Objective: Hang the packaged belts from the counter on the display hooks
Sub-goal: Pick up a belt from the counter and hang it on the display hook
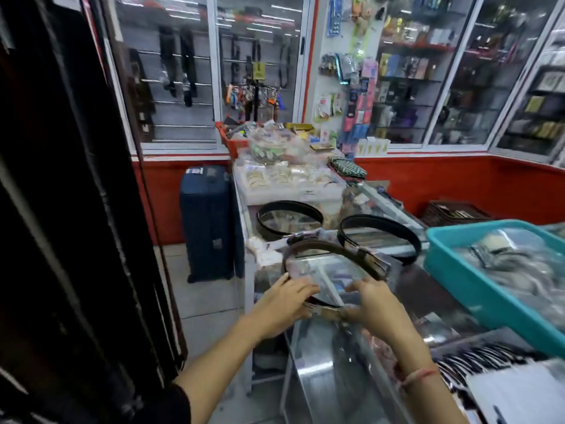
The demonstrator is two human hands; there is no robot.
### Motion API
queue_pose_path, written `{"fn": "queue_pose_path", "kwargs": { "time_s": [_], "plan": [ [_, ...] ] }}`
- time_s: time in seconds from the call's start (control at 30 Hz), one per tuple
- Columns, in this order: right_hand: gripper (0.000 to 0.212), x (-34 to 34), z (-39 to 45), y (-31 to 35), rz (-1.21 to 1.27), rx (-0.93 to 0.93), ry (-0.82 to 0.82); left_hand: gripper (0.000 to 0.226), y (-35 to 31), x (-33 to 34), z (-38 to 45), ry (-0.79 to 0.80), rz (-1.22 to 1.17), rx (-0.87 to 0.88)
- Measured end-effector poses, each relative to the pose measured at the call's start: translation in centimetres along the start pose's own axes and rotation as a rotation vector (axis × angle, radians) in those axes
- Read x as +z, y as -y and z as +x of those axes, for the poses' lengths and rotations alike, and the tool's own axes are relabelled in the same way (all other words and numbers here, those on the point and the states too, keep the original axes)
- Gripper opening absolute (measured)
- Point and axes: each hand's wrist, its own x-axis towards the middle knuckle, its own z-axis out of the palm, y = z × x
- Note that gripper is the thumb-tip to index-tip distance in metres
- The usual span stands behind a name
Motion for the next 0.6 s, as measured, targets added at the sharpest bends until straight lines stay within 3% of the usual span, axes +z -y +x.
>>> {"fn": "queue_pose_path", "kwargs": {
  "time_s": [0.07,0.17,0.4,0.47,0.6],
  "plan": [
    [0.043,0.3,-0.5,-0.6,-0.094,0.067,0.063,0.044,-0.6,0.4,0.8,0.046,0.073,0.018],
    [0.035,1.1,-0.9,-1.1,-0.151,0.087,0.023,0.029,-1.2,0.7,1.1,0.045,0.095,0.015],
    [0.037,-0.5,-0.7,-0.3,0.178,0.128,-0.02,0.021,0.2,-2.3,-2.2,-0.057,-0.038,-0.105],
    [0.036,-1.8,-0.8,0.4,0.338,0.054,0.007,0.021,1.0,-4.4,-3.1,-0.105,-0.099,-0.151],
    [0.028,-5.7,0.0,3.8,1.025,-0.073,-0.016,0.021,3.6,-8.9,-4.5,-0.211,-0.382,-0.33]
  ]
}}
